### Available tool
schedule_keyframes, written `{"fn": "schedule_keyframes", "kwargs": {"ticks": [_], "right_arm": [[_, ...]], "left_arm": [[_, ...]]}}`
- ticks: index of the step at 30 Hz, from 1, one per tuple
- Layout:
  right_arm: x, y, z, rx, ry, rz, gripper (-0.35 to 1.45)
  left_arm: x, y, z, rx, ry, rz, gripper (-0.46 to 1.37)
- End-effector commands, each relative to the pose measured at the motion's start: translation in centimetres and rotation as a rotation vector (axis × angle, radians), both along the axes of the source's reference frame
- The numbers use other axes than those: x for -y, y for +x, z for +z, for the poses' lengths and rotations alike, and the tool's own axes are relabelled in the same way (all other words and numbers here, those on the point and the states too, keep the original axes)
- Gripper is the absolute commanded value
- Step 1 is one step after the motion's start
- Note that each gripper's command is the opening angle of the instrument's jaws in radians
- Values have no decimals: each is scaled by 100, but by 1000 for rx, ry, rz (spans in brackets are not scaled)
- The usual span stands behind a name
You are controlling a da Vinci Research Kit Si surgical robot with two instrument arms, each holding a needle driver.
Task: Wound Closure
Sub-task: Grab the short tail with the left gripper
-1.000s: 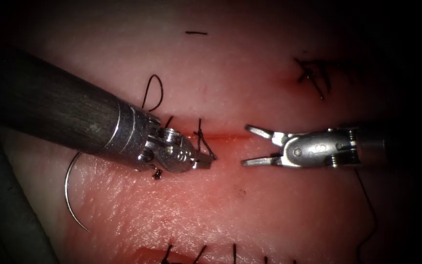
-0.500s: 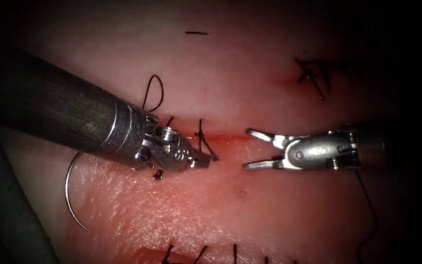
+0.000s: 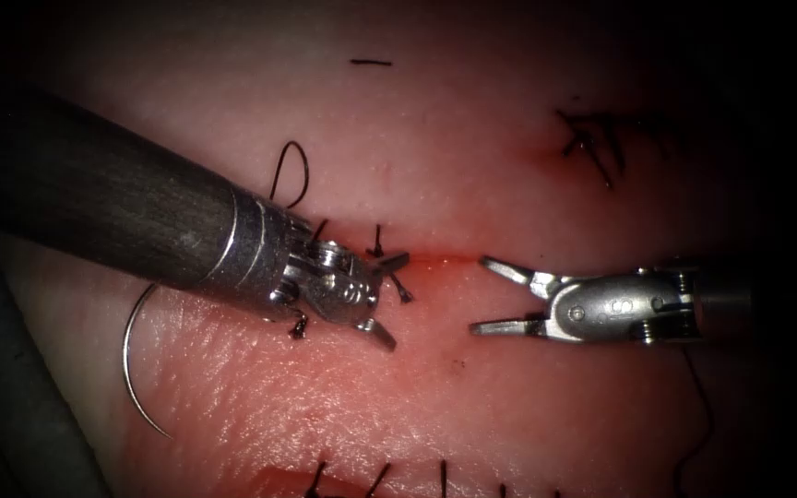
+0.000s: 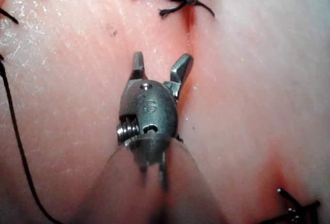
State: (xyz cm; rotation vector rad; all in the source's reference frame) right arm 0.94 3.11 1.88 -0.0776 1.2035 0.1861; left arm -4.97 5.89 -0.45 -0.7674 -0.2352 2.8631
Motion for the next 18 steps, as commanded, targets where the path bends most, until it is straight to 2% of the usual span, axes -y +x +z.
{"fn": "schedule_keyframes", "kwargs": {"ticks": [1, 8, 14, 18], "right_arm": [[0, 0, 0, 3, 1, 2, 106], [1, 0, 0, 7, 1, 10, 110], [2, 0, 0, 7, 0, 11, 110], [4, 0, 0, 8, -1, 12, 110]], "left_arm": [[0, 0, 3, -5, 1, 4, 71], [1, 1, 16, -15, 1, 17, 58], [3, -1, 22, -19, -2, 17, 37], [2, -3, 25, -18, -2, 16, 35]]}}
